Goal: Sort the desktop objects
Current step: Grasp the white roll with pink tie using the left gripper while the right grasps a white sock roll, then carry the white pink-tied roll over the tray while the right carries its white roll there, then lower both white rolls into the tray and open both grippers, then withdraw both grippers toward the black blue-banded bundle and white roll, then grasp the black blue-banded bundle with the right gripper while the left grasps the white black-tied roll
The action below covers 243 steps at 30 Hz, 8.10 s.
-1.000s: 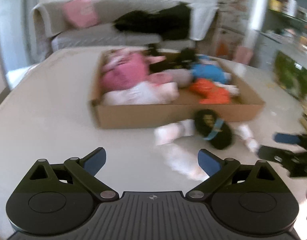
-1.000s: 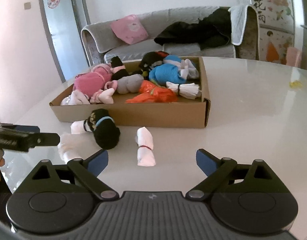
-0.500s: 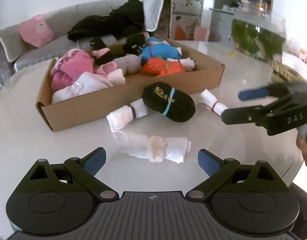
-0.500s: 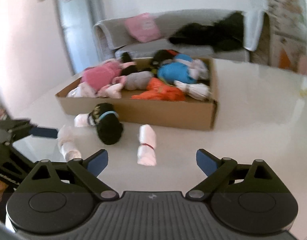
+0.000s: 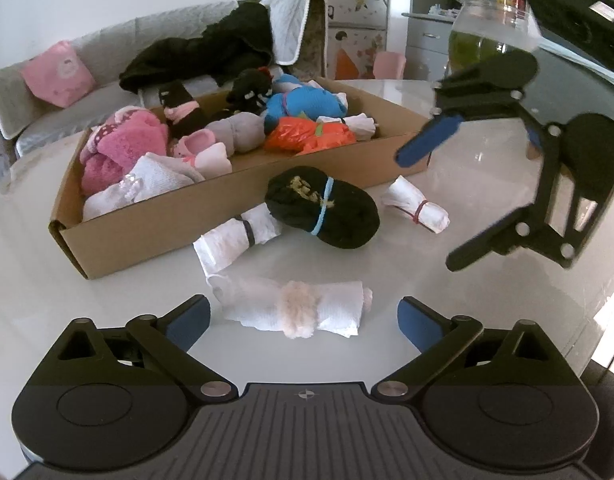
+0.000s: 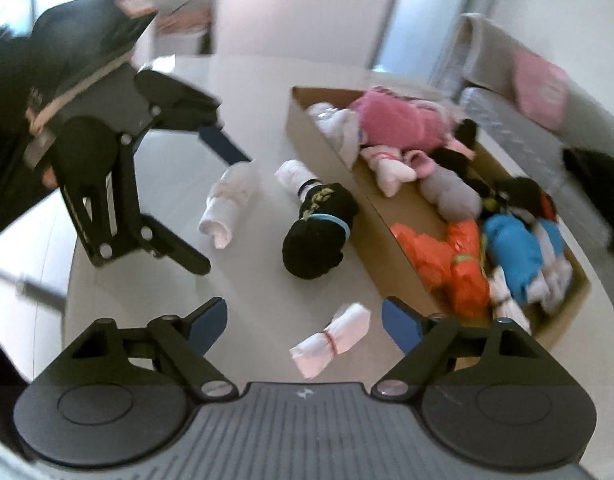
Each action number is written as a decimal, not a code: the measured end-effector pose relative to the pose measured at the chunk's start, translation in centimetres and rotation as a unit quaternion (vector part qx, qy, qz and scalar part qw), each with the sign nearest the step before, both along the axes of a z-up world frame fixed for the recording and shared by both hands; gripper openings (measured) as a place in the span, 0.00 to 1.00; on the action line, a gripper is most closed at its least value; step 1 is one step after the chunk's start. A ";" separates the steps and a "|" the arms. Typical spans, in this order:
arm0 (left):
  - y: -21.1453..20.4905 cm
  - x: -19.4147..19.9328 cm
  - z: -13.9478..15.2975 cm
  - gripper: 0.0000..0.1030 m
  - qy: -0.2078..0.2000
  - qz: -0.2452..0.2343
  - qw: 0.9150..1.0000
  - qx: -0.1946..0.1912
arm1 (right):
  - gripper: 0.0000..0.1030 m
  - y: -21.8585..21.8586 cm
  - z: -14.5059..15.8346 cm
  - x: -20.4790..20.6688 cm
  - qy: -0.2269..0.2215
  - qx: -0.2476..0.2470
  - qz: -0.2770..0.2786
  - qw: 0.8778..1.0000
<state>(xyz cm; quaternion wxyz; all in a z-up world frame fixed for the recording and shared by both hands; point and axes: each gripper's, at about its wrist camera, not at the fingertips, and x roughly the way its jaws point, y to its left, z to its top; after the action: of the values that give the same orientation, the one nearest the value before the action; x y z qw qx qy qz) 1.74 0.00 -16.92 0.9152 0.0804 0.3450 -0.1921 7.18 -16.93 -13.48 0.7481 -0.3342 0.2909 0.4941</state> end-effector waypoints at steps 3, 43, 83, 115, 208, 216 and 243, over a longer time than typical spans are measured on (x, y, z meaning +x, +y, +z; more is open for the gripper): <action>0.0 0.0 0.0 0.99 0.001 0.000 1.000 -0.001 | 0.70 0.5 -0.4 0.5 0.008 -0.038 0.049 0.998; -0.1 -0.9 2.1 0.77 -0.019 -0.005 1.000 0.007 | 0.41 8.0 -4.1 -5.3 0.104 0.045 -0.082 0.990; 1.5 14.3 16.2 0.76 -0.022 0.122 0.992 -0.017 | 0.41 -2.9 8.5 9.7 0.065 0.287 -0.297 0.908; 0.5 18.7 7.6 0.77 0.040 0.106 0.993 0.024 | 0.42 1.1 4.4 9.9 0.071 0.158 -0.300 0.938; -1.6 6.5 0.8 0.99 0.032 0.237 0.971 -0.009 | 0.34 -4.6 -2.3 -2.0 0.086 0.226 -0.390 0.888; -2.1 6.9 1.1 0.79 0.019 0.254 0.967 0.001 | 0.34 -5.5 -2.0 -1.9 0.085 0.239 -0.391 0.885; 3.5 1.2 5.2 0.56 0.008 0.220 0.975 -0.036 | 0.34 -7.4 -1.1 -4.1 0.084 0.268 -0.412 0.867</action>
<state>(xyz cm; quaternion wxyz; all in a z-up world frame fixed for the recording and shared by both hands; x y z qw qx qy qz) 2.90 3.48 -11.67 0.9345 -0.0315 0.3545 0.0007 3.10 -24.31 -14.62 0.9170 0.0723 0.3204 0.2262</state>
